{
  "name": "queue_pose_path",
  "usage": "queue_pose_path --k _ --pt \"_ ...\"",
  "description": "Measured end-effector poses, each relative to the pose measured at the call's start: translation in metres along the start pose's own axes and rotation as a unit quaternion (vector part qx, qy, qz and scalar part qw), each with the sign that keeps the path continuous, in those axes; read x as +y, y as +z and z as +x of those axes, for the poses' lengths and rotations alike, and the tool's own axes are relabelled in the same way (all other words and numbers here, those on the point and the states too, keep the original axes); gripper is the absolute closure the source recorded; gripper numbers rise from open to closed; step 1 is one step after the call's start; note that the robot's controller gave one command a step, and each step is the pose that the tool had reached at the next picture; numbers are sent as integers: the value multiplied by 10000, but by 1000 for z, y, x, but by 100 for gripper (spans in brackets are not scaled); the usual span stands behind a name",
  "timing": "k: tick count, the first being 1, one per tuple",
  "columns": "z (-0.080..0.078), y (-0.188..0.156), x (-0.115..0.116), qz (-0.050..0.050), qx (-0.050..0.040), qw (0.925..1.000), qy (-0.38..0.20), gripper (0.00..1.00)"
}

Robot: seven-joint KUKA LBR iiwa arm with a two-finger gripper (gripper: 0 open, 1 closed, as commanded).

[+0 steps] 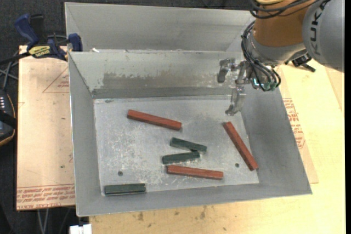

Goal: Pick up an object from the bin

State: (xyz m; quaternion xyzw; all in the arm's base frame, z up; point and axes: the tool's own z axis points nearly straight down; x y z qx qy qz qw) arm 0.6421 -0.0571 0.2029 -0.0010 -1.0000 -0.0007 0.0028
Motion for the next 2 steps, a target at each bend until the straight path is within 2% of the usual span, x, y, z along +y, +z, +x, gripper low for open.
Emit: queue_pose_path --k 1,2 --pt "-2 -5 0 4 -39 10000 -6 0" --pt "13 60 63 7 -60 9994 -335 0"
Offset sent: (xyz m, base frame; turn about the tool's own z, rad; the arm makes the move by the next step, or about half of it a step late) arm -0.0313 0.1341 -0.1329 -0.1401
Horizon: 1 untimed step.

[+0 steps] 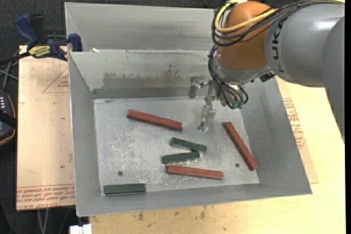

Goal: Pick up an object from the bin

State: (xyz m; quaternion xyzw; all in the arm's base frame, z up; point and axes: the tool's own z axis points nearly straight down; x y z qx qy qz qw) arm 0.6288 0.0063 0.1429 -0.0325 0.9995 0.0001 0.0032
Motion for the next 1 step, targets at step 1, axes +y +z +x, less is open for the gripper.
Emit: queue_pose_path --k 1 --pt "28 -18 70 -15 38 9998 -216 0"
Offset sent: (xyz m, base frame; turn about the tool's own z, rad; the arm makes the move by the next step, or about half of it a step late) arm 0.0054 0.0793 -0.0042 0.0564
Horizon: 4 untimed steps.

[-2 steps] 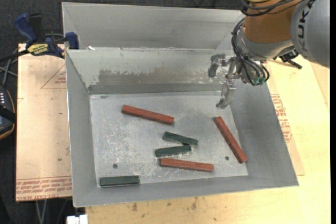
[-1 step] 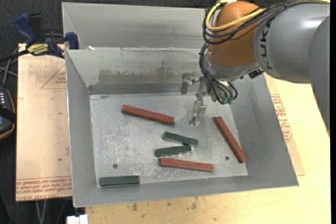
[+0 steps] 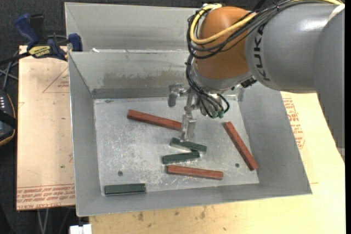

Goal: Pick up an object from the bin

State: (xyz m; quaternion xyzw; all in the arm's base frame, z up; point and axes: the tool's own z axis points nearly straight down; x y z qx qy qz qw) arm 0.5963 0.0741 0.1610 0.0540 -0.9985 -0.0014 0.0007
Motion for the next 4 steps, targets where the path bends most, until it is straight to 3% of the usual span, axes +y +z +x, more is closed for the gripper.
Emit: queue_pose_path --k 1,2,3,4 --pt "-40 21 7 6 -36 9988 492 0" --pt "-52 85 27 10 -39 10000 -40 0" --pt "-39 89 17 3 -31 9994 355 100" --pt "-39 90 16 4 -30 9994 358 100"
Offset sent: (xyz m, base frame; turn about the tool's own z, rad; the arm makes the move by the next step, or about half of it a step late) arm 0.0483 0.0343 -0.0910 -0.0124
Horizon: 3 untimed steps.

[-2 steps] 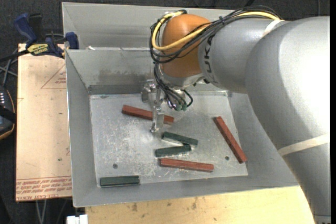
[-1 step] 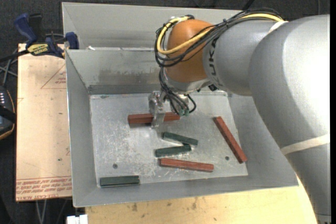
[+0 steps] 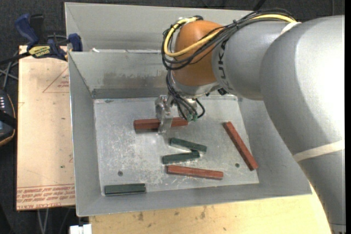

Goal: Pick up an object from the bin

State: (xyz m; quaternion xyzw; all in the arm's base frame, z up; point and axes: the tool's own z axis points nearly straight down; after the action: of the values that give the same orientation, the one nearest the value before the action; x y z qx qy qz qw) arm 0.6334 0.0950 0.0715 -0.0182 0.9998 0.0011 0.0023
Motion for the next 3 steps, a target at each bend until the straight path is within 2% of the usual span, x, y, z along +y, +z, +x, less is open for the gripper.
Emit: queue_pose_path --k 1,2,3 --pt "1 -3 0 3 27 10000 -1 100" --pt "3 -24 0 7 59 10000 -4 100" --pt "0 -40 0 2 9 10000 -5 100"
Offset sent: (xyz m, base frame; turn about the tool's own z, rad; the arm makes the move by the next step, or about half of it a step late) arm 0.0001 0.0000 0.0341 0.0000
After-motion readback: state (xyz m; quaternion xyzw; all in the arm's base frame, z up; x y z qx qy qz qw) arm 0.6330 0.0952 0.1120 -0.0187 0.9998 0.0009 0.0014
